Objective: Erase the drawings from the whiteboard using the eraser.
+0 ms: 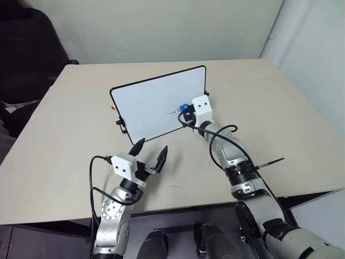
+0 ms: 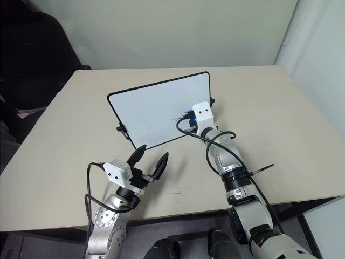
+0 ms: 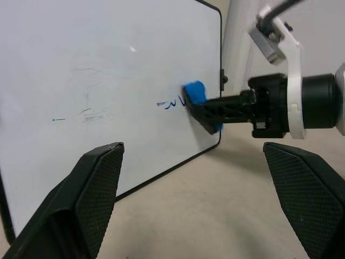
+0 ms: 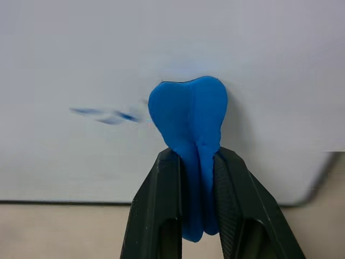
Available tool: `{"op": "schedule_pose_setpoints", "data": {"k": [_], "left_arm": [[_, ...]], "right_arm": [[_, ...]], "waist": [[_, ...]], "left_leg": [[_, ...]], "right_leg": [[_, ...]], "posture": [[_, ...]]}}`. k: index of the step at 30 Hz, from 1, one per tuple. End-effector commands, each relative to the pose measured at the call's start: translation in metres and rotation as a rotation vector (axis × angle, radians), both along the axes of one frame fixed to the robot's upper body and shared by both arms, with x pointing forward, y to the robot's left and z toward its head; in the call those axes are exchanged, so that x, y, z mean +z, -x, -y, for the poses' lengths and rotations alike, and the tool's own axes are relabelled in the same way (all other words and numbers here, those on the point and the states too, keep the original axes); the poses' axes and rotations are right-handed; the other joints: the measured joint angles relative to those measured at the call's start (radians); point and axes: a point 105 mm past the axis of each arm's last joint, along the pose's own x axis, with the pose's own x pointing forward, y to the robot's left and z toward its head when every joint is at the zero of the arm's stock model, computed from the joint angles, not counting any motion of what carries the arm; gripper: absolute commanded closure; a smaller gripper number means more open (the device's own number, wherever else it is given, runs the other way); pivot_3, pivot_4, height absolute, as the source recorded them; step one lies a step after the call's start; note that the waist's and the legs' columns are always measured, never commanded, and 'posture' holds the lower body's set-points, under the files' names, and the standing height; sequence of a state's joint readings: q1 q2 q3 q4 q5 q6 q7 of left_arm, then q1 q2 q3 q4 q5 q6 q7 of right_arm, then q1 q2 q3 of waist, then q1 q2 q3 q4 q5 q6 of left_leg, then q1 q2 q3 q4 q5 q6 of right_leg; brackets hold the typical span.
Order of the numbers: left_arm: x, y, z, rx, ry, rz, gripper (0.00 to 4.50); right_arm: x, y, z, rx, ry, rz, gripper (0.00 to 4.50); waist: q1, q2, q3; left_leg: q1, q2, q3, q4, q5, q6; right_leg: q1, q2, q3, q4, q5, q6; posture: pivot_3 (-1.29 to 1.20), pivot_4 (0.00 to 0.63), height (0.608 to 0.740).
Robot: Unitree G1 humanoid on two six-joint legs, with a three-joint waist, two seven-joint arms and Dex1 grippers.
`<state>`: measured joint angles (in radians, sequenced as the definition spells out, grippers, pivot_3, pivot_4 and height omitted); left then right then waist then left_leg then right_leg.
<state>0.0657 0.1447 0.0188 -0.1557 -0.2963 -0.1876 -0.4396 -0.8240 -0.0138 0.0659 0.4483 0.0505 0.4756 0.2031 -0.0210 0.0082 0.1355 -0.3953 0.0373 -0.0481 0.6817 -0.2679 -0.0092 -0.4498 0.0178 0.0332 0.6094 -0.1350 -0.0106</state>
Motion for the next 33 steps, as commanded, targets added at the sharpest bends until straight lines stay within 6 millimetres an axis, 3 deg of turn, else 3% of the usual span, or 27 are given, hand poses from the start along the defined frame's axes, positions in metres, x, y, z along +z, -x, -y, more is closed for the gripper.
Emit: {"op": "schedule_pose_setpoints", "data": {"k": [1,17,28,33], "left_arm": [[0.008,-0.001,0.001,-0.01,-0.002,0.034,0.0],[0.007,-0.004,0.002,-0.018,-0.004,0.035,0.0],[0.007,-0.005,0.003,-0.015,-0.008,0.038,0.0],[0.009,-0.002,0.008,-0.026,-0.017,0.05,0.0]], "right_arm": [[0.016,-0.005,0.003,-0.029,0.003,0.047,4.06],[0.028,0.029,-0.064,0.269,0.083,0.158,4.06],[0.021,0.04,-0.086,0.404,0.163,0.184,4.06],[0.02,0.035,-0.083,0.392,0.182,0.204,4.06]], "waist": [[0.0,0.0,0.0],[-0.017,0.0,0.0],[-0.016,0.0,0.0],[-0.016,0.0,0.0]], "left_leg": [[0.0,0.0,0.0,0.0,0.0,0.001],[-0.004,0.001,0.0,-0.002,-0.003,-0.002],[-0.005,0.001,0.0,-0.002,-0.003,-0.002],[-0.005,0.001,0.0,-0.001,-0.003,-0.002]], "right_leg": [[0.0,0.0,0.0,0.0,0.001,0.001],[-0.012,0.002,0.0,0.001,0.008,-0.002],[-0.012,0.002,0.0,0.001,0.01,-0.005],[-0.012,0.002,0.0,0.001,0.01,-0.006]], "posture": [[0.0,0.15,0.74],[0.0,0.15,0.74],[0.0,0.15,0.74],[0.0,0.15,0.74]]}}
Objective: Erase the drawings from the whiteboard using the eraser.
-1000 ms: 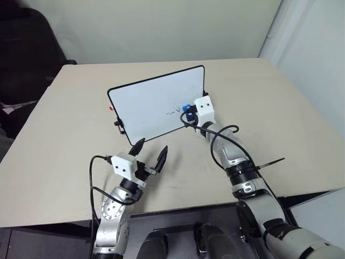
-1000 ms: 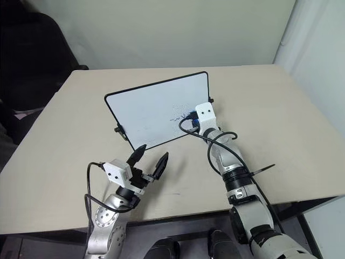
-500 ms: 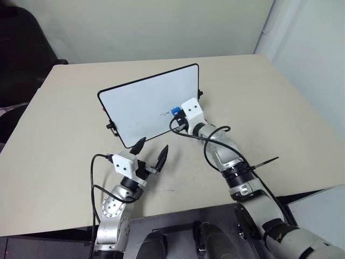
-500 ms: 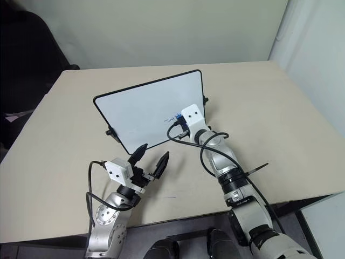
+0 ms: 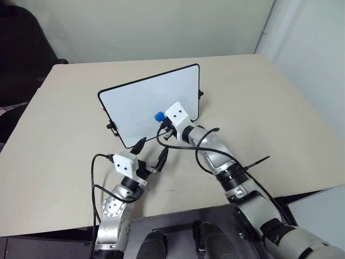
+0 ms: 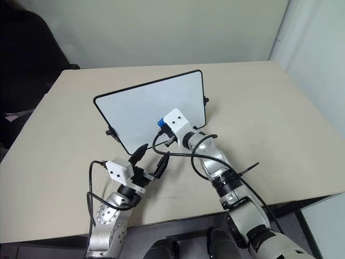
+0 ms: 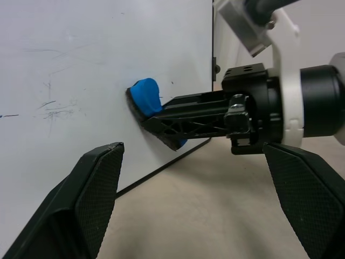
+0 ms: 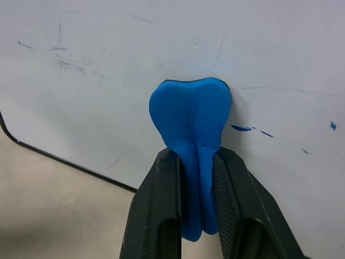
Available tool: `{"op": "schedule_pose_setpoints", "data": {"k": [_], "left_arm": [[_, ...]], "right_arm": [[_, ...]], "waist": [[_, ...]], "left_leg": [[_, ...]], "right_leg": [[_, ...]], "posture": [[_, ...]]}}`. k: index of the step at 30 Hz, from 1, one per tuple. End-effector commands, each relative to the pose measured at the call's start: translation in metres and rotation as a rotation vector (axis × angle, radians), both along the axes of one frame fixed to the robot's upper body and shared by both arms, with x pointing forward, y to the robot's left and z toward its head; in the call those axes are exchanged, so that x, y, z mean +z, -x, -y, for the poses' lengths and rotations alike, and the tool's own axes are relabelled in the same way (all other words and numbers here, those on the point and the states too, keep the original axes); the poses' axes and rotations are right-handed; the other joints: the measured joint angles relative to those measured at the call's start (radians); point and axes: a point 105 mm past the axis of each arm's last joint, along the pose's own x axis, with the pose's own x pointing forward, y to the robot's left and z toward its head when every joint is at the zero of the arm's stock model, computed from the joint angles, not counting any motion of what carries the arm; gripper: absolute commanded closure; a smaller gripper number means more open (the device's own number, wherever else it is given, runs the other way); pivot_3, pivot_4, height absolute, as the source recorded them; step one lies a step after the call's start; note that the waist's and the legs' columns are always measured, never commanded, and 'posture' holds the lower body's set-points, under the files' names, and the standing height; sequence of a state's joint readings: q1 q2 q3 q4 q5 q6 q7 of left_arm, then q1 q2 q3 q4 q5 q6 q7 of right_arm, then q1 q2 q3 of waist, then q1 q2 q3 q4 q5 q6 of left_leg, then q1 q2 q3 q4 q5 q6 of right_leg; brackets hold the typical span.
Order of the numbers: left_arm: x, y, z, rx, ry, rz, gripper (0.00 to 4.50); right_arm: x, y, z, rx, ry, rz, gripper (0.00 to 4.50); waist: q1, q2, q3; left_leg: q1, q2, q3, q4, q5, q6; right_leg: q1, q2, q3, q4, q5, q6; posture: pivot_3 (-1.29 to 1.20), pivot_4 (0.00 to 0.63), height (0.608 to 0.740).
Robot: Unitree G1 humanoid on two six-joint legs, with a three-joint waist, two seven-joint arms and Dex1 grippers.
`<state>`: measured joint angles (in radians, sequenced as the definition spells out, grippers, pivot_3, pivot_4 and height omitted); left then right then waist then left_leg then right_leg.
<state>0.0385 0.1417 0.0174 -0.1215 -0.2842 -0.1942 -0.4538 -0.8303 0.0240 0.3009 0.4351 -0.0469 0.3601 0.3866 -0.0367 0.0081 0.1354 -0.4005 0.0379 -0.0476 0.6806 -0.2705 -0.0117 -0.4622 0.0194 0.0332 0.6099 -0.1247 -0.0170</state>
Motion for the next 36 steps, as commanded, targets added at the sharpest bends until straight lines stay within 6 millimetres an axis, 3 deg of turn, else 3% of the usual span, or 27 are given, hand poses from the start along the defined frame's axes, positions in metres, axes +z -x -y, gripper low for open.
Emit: {"op": "schedule_pose_setpoints", "data": {"k": [1,14,21,27,36], "left_arm": [[0.01,0.003,0.005,-0.01,-0.004,0.049,0.0],[0.011,0.002,0.004,-0.016,-0.004,0.049,0.0],[0.012,0.001,0.006,-0.021,0.0,0.049,0.0],[0.011,0.0,0.007,-0.024,0.003,0.05,0.0],[0.012,0.001,0.006,-0.023,0.0,0.052,0.0]], "right_arm": [[0.018,-0.003,-0.005,0.015,-0.012,0.064,4.06],[0.015,-0.04,0.066,-0.274,-0.059,0.035,4.06],[0.016,-0.044,0.083,-0.322,-0.061,0.042,4.06],[0.028,-0.035,0.064,-0.247,-0.077,0.064,4.06],[0.032,-0.001,0.016,-0.036,-0.019,0.124,4.06]], "waist": [[0.0,0.0,0.0],[0.016,0.0,0.0],[0.016,0.0,0.0],[0.011,0.0,0.0],[0.01,0.0,0.0]], "left_leg": [[0.0,0.0,0.0,0.0,0.0,0.0],[0.0,0.0,0.0,0.003,0.004,0.002],[0.0,-0.001,0.0,0.002,0.004,0.002],[0.0,-0.001,0.001,0.001,0.001,0.0],[0.0,0.0,0.0,0.0,0.001,0.001]], "right_leg": [[0.0,0.0,0.0,0.0,0.0,0.0],[0.003,-0.001,0.0,0.0,0.002,0.002],[0.002,-0.001,0.0,0.0,0.003,0.004],[0.0,-0.001,0.0,-0.001,0.006,-0.001],[-0.001,0.0,-0.001,-0.001,0.002,0.004]], "posture": [[0.0,0.15,0.74],[0.0,0.15,0.74],[0.0,0.15,0.74],[0.0,0.15,0.74],[0.0,0.15,0.74]]}}
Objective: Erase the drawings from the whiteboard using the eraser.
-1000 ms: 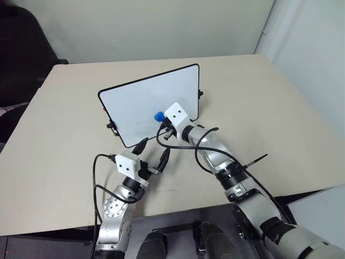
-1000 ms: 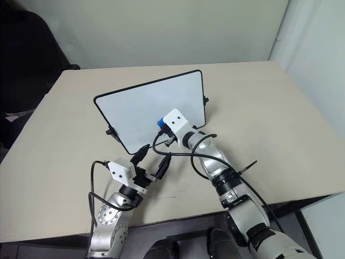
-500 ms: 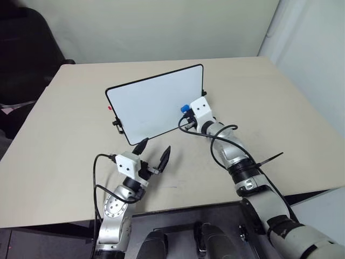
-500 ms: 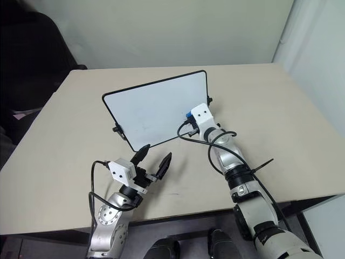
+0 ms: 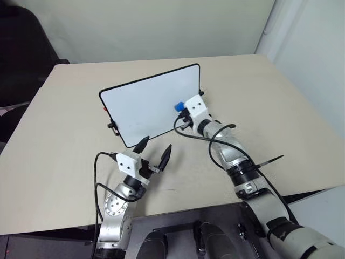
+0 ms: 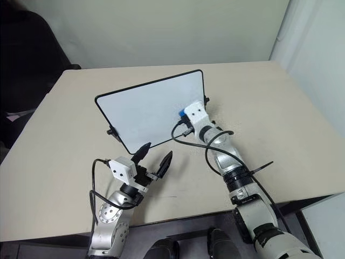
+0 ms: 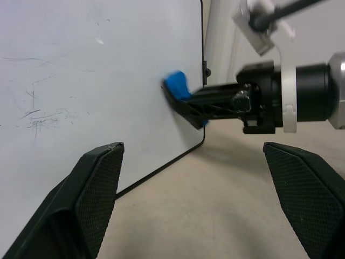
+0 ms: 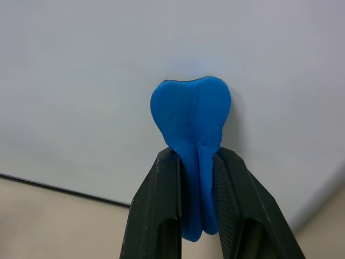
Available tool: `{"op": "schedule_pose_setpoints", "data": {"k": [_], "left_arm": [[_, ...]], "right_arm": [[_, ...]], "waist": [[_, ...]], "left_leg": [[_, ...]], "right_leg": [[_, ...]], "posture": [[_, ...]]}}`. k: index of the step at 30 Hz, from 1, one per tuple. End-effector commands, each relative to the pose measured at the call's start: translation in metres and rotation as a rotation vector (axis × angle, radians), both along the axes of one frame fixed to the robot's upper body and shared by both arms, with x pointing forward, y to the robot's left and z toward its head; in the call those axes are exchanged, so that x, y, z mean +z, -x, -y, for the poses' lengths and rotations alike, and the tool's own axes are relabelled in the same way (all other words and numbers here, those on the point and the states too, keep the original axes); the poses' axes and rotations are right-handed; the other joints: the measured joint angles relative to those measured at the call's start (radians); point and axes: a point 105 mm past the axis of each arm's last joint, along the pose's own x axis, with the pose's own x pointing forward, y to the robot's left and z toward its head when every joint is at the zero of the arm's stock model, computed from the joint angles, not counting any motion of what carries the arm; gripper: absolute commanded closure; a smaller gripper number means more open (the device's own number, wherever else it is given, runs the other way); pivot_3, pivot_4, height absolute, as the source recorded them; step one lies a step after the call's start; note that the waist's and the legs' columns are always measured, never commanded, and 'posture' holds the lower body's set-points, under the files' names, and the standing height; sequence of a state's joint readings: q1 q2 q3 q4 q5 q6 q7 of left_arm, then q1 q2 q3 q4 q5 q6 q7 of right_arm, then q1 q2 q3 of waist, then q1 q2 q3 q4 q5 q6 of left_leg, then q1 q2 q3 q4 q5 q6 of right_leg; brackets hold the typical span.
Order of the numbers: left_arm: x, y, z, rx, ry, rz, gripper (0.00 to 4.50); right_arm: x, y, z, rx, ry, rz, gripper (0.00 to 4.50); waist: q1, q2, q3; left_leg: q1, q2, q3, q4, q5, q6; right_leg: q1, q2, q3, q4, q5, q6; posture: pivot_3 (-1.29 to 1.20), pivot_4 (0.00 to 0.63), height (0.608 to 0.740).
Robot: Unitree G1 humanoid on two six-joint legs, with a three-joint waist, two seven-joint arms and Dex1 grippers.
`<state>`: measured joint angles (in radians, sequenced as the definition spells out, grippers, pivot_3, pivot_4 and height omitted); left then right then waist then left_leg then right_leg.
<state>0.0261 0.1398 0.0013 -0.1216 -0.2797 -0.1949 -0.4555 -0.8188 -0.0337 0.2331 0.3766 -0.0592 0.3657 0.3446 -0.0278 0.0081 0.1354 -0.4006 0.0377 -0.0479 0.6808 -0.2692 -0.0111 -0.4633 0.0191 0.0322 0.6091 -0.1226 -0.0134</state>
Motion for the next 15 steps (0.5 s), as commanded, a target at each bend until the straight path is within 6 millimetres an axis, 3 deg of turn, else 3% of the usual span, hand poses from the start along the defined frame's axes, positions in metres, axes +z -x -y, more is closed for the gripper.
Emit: {"op": "schedule_pose_setpoints", "data": {"k": [1,9,15], "left_arm": [[0.009,0.003,0.0,-0.001,0.002,0.041,0.0],[0.008,0.003,-0.001,0.006,0.0,0.041,0.0],[0.008,0.002,-0.001,0.007,0.003,0.039,0.0]], "right_arm": [[0.016,0.017,-0.022,0.102,0.012,0.062,4.06],[0.021,0.022,-0.025,0.123,-0.049,0.029,4.06],[0.014,0.004,0.012,-0.027,-0.092,-0.025,4.06]], "waist": [[0.002,0.0,0.0],[0.007,0.0,0.0],[0.01,0.0,0.0]], "left_leg": [[0.0,0.0,0.0,0.0,0.0,0.0],[-0.002,0.0,0.001,0.001,-0.002,0.0],[-0.002,0.0,0.001,0.001,-0.002,0.0]], "right_leg": [[0.0,0.0,0.0,0.0,0.0,0.0],[0.0,-0.001,0.0,-0.001,0.002,-0.006],[0.0,-0.001,0.0,-0.001,0.002,-0.006]], "posture": [[0.0,0.15,0.74],[0.0,0.15,0.74],[0.0,0.15,0.74]]}}
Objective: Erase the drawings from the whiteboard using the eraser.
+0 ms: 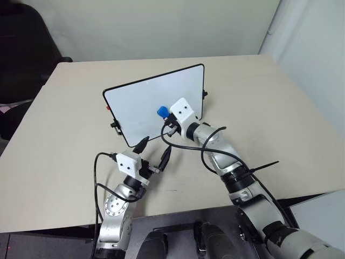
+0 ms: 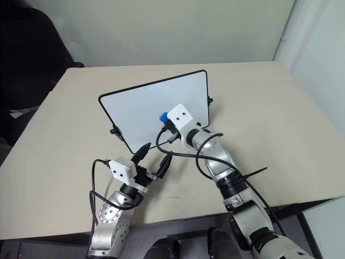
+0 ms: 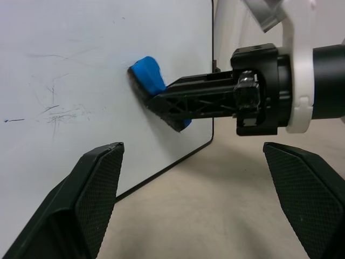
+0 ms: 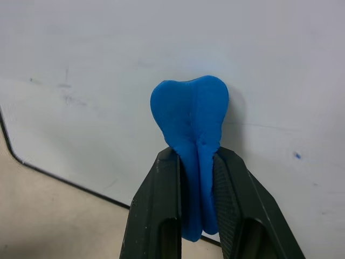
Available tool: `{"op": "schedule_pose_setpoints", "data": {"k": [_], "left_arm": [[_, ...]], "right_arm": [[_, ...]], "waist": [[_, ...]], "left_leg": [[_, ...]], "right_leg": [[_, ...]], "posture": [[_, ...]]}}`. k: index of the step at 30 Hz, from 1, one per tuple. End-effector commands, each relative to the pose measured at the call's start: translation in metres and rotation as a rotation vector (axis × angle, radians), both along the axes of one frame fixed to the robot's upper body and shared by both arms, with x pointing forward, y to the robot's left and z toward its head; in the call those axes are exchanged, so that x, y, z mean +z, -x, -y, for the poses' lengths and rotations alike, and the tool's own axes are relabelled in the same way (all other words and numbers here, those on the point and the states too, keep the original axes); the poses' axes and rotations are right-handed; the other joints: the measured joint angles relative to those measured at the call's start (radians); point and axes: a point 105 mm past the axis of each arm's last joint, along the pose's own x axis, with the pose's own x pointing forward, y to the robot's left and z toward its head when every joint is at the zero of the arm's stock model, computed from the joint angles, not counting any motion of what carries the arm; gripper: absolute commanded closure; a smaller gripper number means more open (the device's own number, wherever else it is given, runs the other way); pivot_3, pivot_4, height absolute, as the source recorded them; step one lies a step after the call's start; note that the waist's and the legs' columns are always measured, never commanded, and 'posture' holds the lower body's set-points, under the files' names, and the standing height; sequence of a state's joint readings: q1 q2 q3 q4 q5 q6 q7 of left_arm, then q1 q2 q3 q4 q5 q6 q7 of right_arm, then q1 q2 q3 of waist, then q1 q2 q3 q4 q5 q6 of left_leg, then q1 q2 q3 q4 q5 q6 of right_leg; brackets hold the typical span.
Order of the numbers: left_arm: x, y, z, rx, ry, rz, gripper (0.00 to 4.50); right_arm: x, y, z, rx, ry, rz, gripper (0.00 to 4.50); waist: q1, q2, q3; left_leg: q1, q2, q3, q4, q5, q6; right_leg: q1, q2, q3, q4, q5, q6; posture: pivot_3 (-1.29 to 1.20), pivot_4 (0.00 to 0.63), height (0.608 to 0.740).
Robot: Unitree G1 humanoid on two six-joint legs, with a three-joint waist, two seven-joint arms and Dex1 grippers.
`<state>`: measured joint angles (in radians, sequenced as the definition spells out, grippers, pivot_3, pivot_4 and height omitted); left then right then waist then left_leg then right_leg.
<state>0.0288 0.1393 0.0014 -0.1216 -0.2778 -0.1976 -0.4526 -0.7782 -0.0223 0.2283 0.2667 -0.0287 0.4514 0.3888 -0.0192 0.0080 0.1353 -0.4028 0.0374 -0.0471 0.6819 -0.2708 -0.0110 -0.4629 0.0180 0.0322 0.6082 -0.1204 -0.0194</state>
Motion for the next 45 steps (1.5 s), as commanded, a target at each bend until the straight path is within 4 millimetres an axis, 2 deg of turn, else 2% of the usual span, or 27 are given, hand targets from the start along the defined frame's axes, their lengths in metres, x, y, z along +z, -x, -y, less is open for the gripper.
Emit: {"op": "schedule_pose_setpoints", "data": {"k": [1,6,10,16,21,29,32,39,45], "left_arm": [[0.008,0.001,-0.001,0.003,0.004,0.037,0.0],[0.007,-0.002,0.002,-0.021,-0.003,0.035,0.0],[0.007,-0.003,0.005,-0.03,-0.005,0.037,0.0],[0.007,-0.004,0.008,-0.038,-0.001,0.039,0.0],[0.007,-0.003,0.009,-0.033,-0.003,0.038,0.0],[0.006,0.001,0.007,-0.018,-0.004,0.037,0.0],[0.006,0.002,0.006,-0.014,-0.003,0.036,0.0],[0.006,0.002,0.005,-0.014,-0.001,0.035,0.0],[0.006,0.002,0.005,-0.021,-0.003,0.035,0.0]], "right_arm": [[0.011,-0.013,0.024,-0.108,-0.051,0.011,4.06],[0.011,-0.027,0.042,-0.205,-0.057,-0.01,4.06],[0.011,-0.029,0.044,-0.219,-0.043,-0.002,4.06],[0.018,-0.019,0.019,-0.14,-0.032,0.025,4.06],[0.021,-0.002,-0.012,-0.012,-0.017,0.041,4.06],[0.023,0.005,-0.025,0.033,-0.016,0.045,4.06],[0.019,-0.002,-0.017,-0.001,-0.008,0.032,4.06],[0.017,-0.029,0.026,-0.184,-0.014,-0.001,4.06],[0.014,-0.037,0.05,-0.266,-0.005,-0.014,4.06]], "waist": [[0.003,0.0,0.0],[0.005,0.0,0.0],[0.004,0.0,0.0],[0.002,0.0,0.0],[-0.007,0.0,0.0],[-0.006,0.0,0.0],[-0.006,0.0,0.0],[-0.002,0.0,0.0],[0.002,0.0,0.0]], "left_leg": [[0.0,0.0,0.0,0.0,0.0,0.0],[0.0,0.0,0.0,0.001,0.0,0.0],[0.001,0.0,0.0,0.001,0.001,0.0],[0.001,0.0,0.0,0.001,0.001,0.001],[0.001,0.0,0.0,0.0,0.001,0.0],[0.001,0.0,0.0,0.001,0.001,0.0],[0.001,0.0,0.0,0.0,0.001,0.0],[0.001,0.0,0.0,0.002,0.002,0.0],[0.001,0.0,0.0,0.004,0.005,0.002]], "right_leg": [[0.0,0.0,0.0,0.0,0.0,0.0],[0.001,0.0,0.0,0.001,0.001,0.0],[0.0,0.0,0.0,0.001,0.0,0.001],[0.0,0.0,0.0,0.001,0.0,0.001],[0.0,0.001,0.0,0.001,0.0,0.001],[0.0,0.0,0.0,0.001,-0.002,0.004],[0.0,0.0,0.0,0.001,-0.001,0.004],[0.001,0.0,0.0,0.001,0.0,0.002],[0.002,0.0,0.0,0.001,0.001,0.006]], "posture": [[0.0,0.15,0.74],[0.0,0.15,0.74],[0.0,0.15,0.74],[0.0,0.15,0.74],[0.0,0.15,0.74],[0.0,0.15,0.74],[0.0,0.15,0.74],[0.0,0.15,0.74],[0.0,0.15,0.74]]}}
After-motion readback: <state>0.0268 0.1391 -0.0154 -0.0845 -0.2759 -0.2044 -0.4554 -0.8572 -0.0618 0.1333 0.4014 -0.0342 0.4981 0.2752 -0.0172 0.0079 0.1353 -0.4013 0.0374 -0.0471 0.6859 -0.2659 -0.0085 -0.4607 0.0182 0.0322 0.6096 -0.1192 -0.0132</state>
